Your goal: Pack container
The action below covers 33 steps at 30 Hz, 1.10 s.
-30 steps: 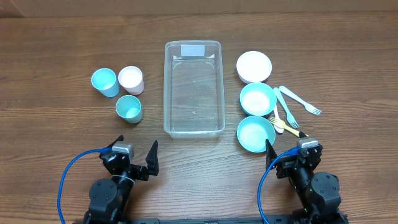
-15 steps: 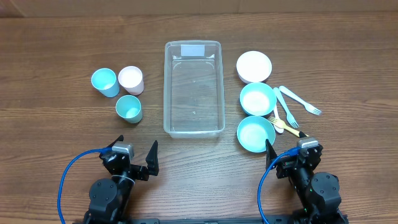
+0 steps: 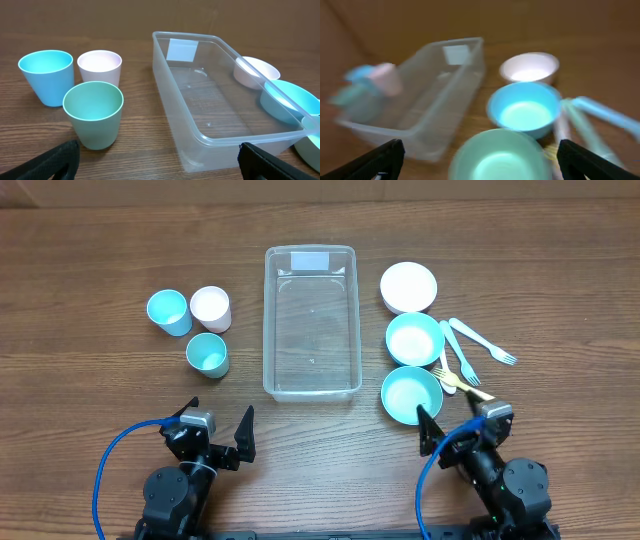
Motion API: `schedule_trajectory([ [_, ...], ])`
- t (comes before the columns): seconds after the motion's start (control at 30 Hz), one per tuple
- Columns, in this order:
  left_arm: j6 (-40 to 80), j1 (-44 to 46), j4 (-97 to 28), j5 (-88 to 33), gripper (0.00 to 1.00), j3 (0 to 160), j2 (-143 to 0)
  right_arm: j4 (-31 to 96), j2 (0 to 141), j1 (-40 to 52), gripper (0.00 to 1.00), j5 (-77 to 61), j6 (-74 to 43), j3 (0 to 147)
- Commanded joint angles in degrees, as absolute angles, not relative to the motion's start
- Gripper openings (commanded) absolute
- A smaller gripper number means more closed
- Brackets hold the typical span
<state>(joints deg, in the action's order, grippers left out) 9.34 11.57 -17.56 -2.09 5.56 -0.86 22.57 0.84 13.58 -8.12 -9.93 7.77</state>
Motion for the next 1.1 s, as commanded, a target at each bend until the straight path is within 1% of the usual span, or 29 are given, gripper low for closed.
schedule_trajectory([
  [0.0, 10.31, 11.27, -17.32, -1.91, 1.00, 5.28, -0.73, 21.23, 0.16, 13.43, 1.00, -17.34, -29.32, 7.46],
  [0.07, 10.31, 11.27, -17.32, -1.91, 1.00, 5.28, -0.73, 16.80, 0.16, 13.41, 1.00, -17.61, -36.16, 7.46],
  [0.17, 10.31, 11.27, -17.32, -1.91, 1.00, 5.28, -0.73, 15.11, 1.32, 13.41, 1.00, -17.67, -32.75, 7.57],
  [0.23, 10.31, 11.27, -17.32, -1.91, 1.00, 5.28, -0.73, 10.68, 6.31, 13.41, 1.00, -17.69, -31.20, 10.13],
  [0.27, 10.31, 11.27, -17.32, -1.91, 1.00, 5.28, -0.73, 9.23, 9.82, 13.37, 1.00, -17.45, -28.08, 13.21],
  [0.33, 10.31, 11.27, -17.32, -1.91, 1.00, 5.28, -0.73, 10.41, 21.89, 13.08, 1.00, -15.31, -22.74, 22.70],
  [0.4, 10.31, 11.27, -17.30, -1.91, 1.00, 5.28, -0.73, 14.72, 36.32, 12.53, 1.00, -15.33, -21.17, 33.58],
  [0.47, 10.31, 11.27, -17.30, -1.91, 1.00, 5.28, -0.73, 20.23, 52.60, 12.53, 1.00, -14.92, -13.50, 47.48],
  [0.57, 10.31, 11.27, -17.32, -1.91, 1.00, 5.28, -0.73, 24.62, 71.70, 11.92, 1.00, -13.96, -5.19, 65.14],
  [0.63, 10.31, 11.27, -17.32, -1.91, 1.00, 5.28, -0.73, 29.36, 84.44, 9.87, 1.00, -13.96, -4.60, 77.45],
  [0.73, 10.31, 11.27, -17.32, -1.91, 1.00, 5.28, -0.73, 34.63, 98.80, 6.61, 1.00, -13.93, -4.40, 89.65],
  [0.8, 10.31, 11.27, -17.32, -1.91, 1.00, 5.28, -0.73, 34.76, 104.33, 5.26, 1.00, -13.02, -4.16, 92.31],
  [0.87, 10.31, 11.27, -17.32, -1.91, 1.00, 5.28, -0.73, 33.98, 108.53, 3.95, 1.00, -9.21, -2.70, 92.33],
  [0.93, 10.31, 11.27, -17.32, -1.91, 1.00, 5.28, -0.73, 34.00, 111.74, 2.81, 1.00, -8.95, -1.17, 92.31],
  [1.03, 10.33, 11.27, -17.32, -1.91, 1.00, 5.28, -0.73, 34.46, 116.86, 2.50, 0.95, -9.02, 0.93, 92.31],
  [1.07, 10.31, 11.27, -17.32, -1.91, 1.00, 5.28, -0.73, 34.65, 118.37, 2.50, 0.95, -8.95, 1.17, 92.31],
])
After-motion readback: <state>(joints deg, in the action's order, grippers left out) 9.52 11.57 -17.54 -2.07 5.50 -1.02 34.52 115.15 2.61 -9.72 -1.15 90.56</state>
